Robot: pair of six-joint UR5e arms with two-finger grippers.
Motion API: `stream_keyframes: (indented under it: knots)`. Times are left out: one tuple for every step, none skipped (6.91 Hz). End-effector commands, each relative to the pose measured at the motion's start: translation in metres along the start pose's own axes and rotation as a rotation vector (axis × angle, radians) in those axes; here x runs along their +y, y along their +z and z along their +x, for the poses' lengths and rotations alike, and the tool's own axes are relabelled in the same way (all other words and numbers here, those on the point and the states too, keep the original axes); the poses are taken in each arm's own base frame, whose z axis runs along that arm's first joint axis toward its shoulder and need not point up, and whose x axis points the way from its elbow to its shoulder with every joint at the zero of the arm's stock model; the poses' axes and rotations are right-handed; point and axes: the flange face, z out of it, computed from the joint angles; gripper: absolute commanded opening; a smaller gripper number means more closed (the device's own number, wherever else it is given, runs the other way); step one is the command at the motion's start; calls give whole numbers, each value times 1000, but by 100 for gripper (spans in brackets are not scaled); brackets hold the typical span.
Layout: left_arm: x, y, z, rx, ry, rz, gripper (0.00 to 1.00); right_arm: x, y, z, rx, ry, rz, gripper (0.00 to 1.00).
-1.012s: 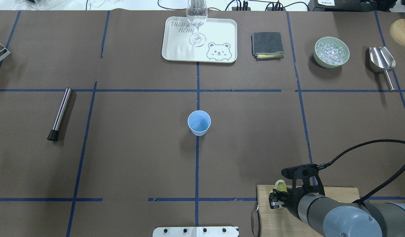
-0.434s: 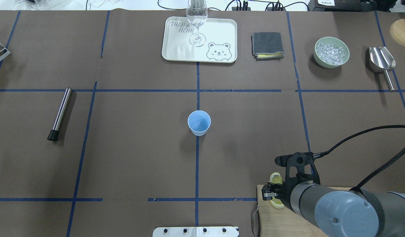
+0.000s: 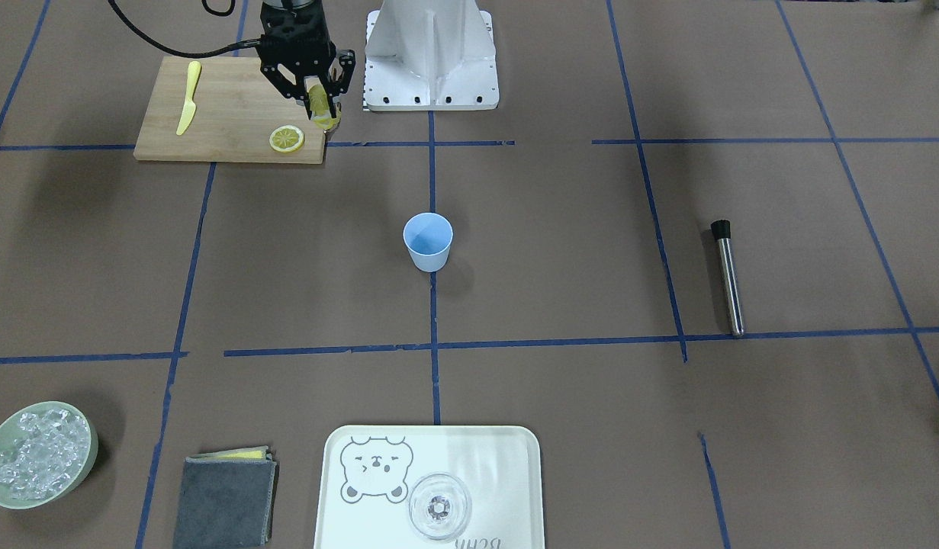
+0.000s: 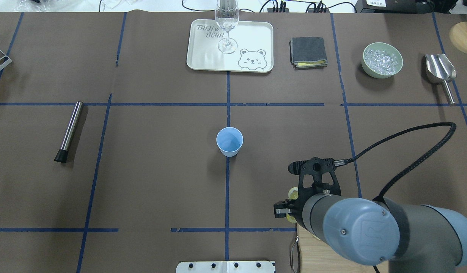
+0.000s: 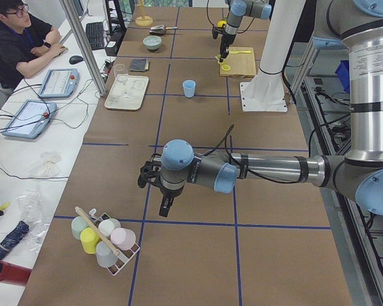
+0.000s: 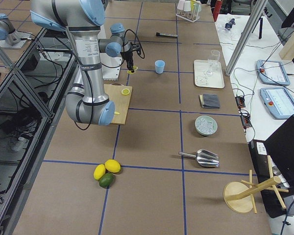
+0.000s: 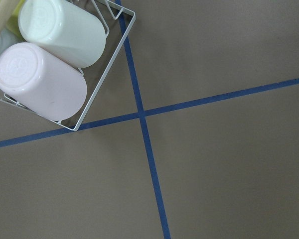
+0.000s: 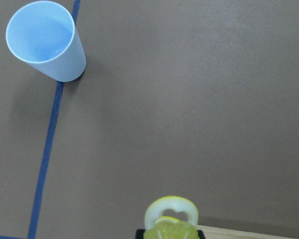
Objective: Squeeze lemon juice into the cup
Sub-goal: 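Lift the lemon slice with the right gripper and carry it toward the blue cup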
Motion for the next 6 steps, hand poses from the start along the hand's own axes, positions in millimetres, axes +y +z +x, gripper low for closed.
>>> stream_keyframes:
  knots:
    - [0, 0, 0, 1, 0, 0, 100, -52, -13, -29, -6, 62, -25, 39]
    - [1, 0, 0, 1, -2, -2, 100, -75, -11, -36, -2, 58, -12, 38]
    - [1, 0, 0, 1, -1, -1, 100, -99, -6, -40, 11, 69, -15, 38]
    - [2, 1, -1, 1, -2, -2, 100, -123, -3, -50, 14, 75, -14, 38]
    - [1, 0, 0, 1, 0, 0, 100, -146, 0, -66, 18, 86, -16, 38]
    - [1, 0, 0, 1, 0, 0, 100, -166, 6, -81, 30, 100, -13, 37]
